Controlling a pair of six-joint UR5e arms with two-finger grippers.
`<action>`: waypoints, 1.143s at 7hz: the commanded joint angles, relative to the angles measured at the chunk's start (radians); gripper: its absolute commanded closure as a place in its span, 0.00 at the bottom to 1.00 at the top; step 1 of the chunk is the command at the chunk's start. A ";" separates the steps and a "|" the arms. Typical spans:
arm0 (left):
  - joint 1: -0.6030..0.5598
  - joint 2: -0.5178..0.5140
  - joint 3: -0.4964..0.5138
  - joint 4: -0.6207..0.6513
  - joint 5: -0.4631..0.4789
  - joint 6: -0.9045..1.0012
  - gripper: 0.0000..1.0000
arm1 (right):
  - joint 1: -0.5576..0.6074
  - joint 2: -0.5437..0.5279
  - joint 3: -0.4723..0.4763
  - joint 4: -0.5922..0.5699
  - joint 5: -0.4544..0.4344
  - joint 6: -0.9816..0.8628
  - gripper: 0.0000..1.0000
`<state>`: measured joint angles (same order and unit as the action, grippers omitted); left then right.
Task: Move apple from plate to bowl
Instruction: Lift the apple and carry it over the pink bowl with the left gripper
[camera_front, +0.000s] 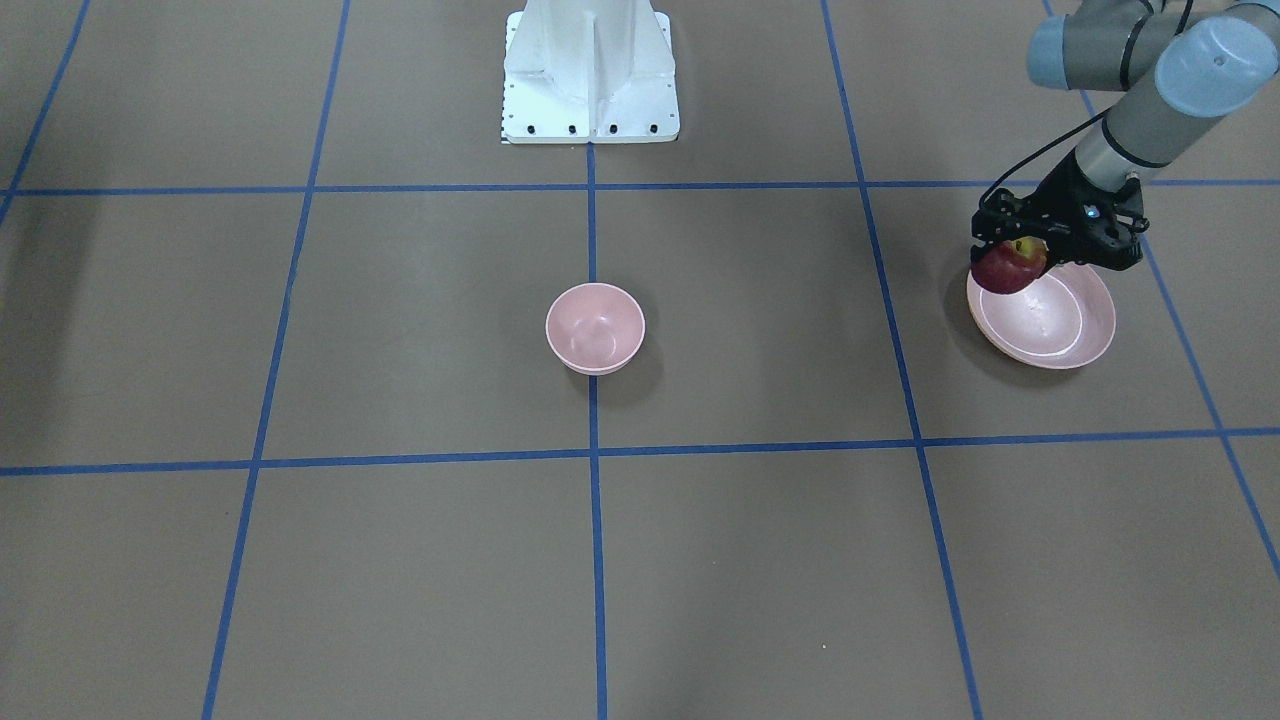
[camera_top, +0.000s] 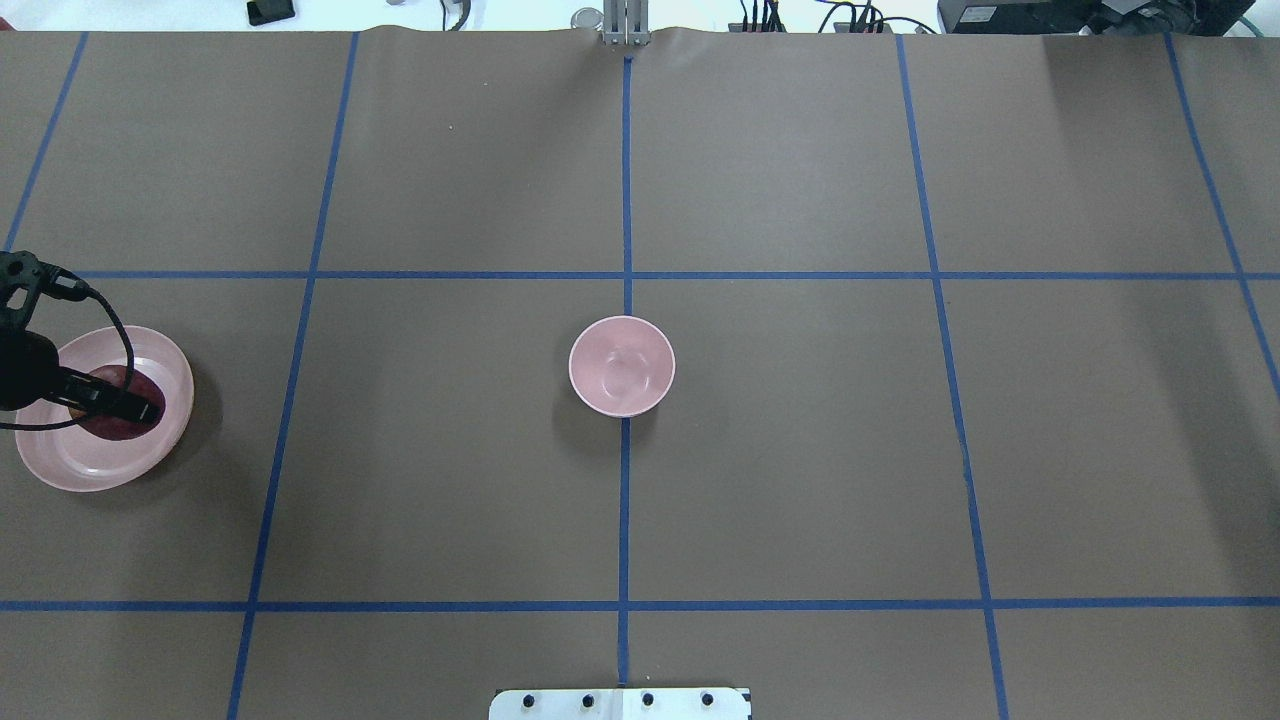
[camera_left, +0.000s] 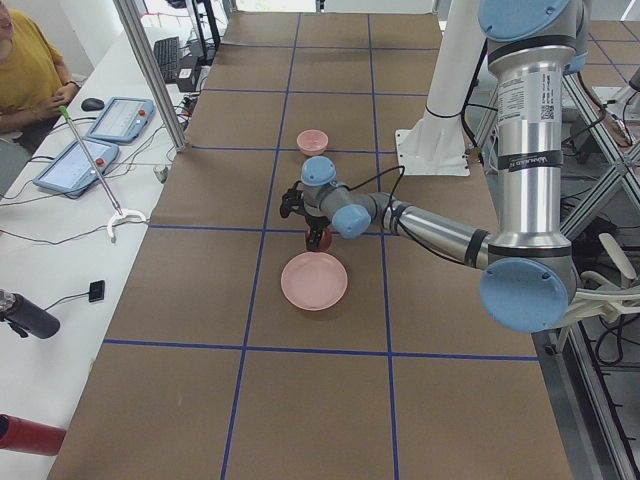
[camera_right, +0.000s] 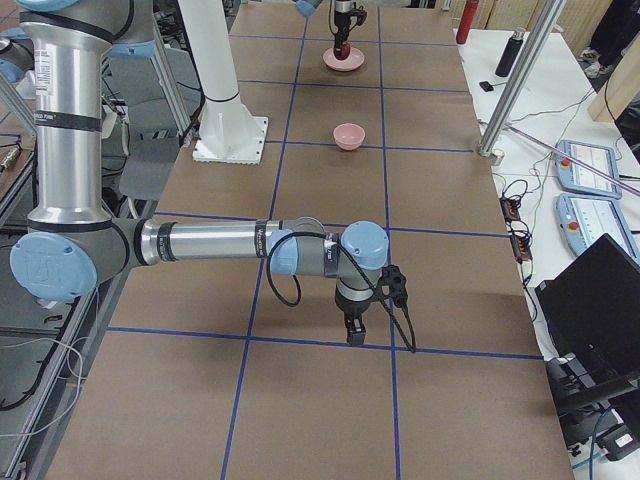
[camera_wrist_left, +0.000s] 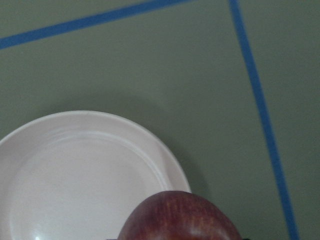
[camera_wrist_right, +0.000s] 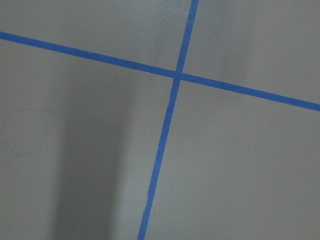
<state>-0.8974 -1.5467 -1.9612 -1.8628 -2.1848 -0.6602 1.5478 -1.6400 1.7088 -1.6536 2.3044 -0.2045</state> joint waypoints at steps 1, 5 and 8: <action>0.100 -0.285 -0.091 0.415 0.071 -0.147 1.00 | 0.000 -0.009 0.002 0.000 0.006 -0.001 0.00; 0.408 -0.811 0.197 0.548 0.248 -0.609 1.00 | 0.000 -0.011 0.000 0.000 0.006 0.002 0.00; 0.411 -0.914 0.384 0.389 0.266 -0.661 1.00 | 0.000 -0.009 0.000 0.000 0.020 0.014 0.00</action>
<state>-0.4889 -2.4361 -1.6212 -1.4349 -1.9242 -1.3115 1.5478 -1.6497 1.7083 -1.6536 2.3181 -0.1972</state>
